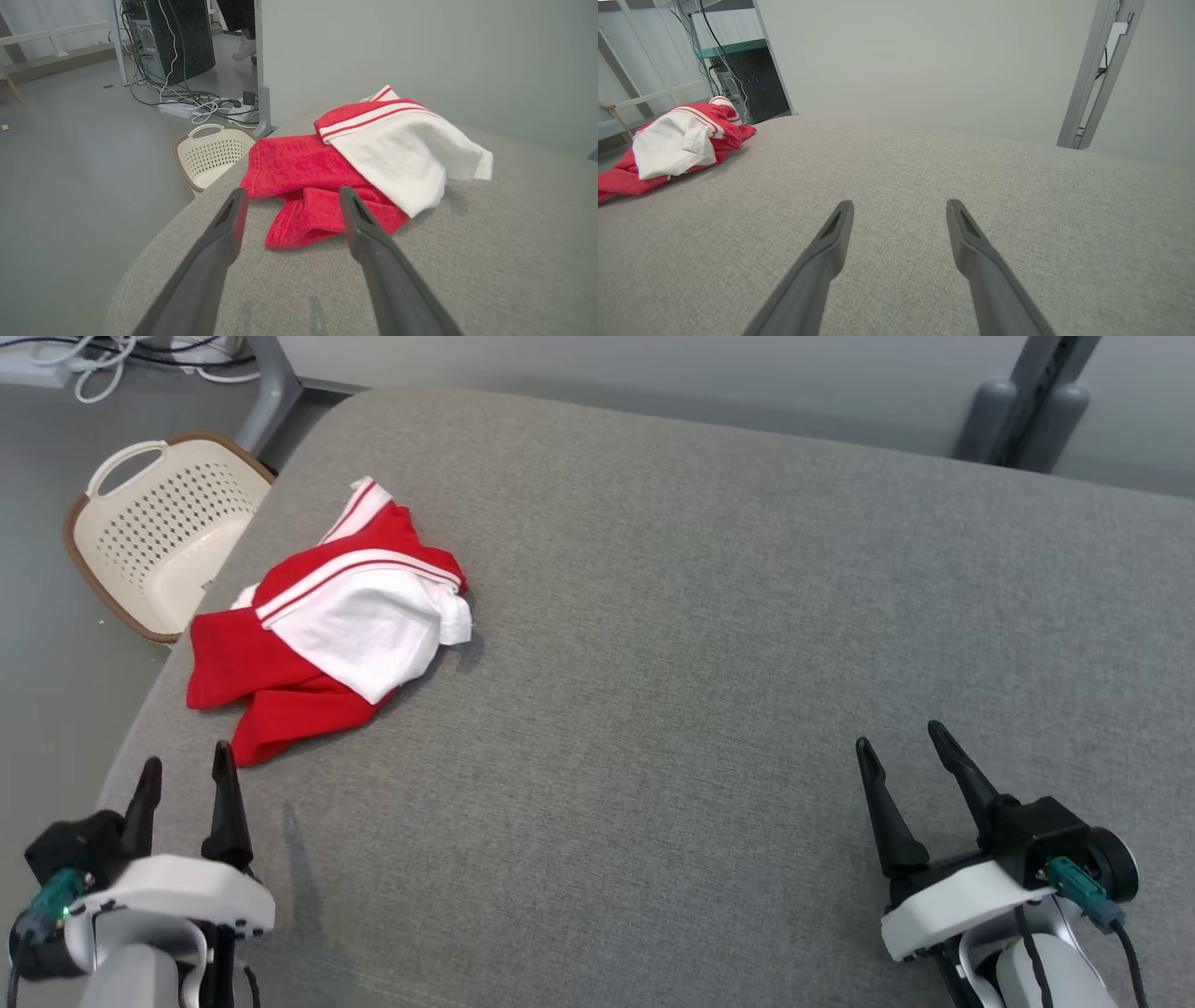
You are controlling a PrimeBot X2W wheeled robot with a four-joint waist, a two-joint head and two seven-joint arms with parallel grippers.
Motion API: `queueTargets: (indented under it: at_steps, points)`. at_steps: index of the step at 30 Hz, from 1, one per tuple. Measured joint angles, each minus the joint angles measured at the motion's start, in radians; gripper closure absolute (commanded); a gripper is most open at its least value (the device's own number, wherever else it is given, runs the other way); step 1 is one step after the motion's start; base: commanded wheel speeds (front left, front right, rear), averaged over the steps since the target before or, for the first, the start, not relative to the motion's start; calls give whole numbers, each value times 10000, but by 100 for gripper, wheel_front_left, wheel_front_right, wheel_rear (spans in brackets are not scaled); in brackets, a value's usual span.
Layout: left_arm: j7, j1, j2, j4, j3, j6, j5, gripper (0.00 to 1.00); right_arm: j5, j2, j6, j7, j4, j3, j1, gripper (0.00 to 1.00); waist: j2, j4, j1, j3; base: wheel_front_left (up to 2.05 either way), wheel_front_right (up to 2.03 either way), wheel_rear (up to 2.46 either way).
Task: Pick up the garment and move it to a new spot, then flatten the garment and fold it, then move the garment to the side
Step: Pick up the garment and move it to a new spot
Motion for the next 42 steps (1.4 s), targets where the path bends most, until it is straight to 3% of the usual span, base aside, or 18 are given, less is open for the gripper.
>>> queueTargets:
  at_steps: [8,16,23,24,25,26,27,32,42]
  points:
    - [0,-2119,623,1753,-464,-163,-393,0,-96,-2,0,0,-407,234,-493,0,0,-717,0,829,0,0,0]
    - [59,-3387,1616,3666,-1770,-194,-1770,0,-182,-4,0,0,-723,293,-690,0,0,-1465,0,1399,0,0,0]
    - [84,-4015,1877,4744,-2364,-194,-2558,0,-251,-4,0,0,-771,224,-700,0,0,-1826,0,1629,0,0,0]
    - [75,-4054,1937,4811,-2397,-194,-2558,26,-251,-2,0,0,-775,219,-700,0,0,-1848,0,1640,0,0,0]
    - [69,-4111,1965,4867,-2370,-194,-2571,75,-251,-6,0,0,-775,198,-693,0,0,-1865,0,1646,0,0,0]
    - [52,-4170,1973,4915,-2360,-194,-2600,75,-249,-4,0,0,-775,194,-693,0,0,-1873,0,1640,0,0,0]
    - [44,-4223,1965,4951,-2372,-194,-2604,100,-245,-4,0,0,-775,192,-693,0,0,-1879,0,1629,0,0,0]
    - [40,-4248,1958,4696,-2347,-188,-2479,100,-144,-2,0,0,-761,242,-699,0,0,-1897,0,1553,0,0,0]
    - [29,-3967,1904,1914,-2025,-159,-1233,100,320,-2,0,0,-591,368,-676,0,0,-1990,0,1019,0,0,0]
